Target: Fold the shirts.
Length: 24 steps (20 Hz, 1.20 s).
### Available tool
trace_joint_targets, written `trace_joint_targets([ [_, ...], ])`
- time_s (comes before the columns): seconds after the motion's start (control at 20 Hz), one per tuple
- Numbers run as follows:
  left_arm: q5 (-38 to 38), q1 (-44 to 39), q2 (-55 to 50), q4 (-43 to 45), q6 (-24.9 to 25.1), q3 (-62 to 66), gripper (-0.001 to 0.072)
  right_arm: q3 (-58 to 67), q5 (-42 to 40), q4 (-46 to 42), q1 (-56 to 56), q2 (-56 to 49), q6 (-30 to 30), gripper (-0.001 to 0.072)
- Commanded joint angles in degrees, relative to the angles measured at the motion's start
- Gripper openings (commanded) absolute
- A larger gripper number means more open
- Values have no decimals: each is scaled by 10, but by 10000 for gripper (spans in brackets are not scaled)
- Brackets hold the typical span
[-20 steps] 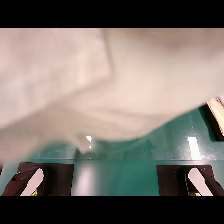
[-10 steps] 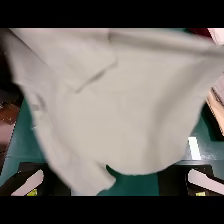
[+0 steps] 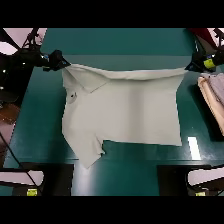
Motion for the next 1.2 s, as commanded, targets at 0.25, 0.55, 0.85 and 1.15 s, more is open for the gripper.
trace_joint_targets([
  [0.25,-105,36,-27,35,94,28,27,0,28,-3,5,-25,-54,13],
  [0.55,-136,38,-28,96,92,-71,27,-165,-10,-2,5,19,-54,13],
  [0.85,-107,38,-28,96,52,-105,681,-224,-38,33,3,21,-54,176],
  [1.15,-200,86,41,141,15,-125,580,-237,44,28,-32,70,-86,411],
])
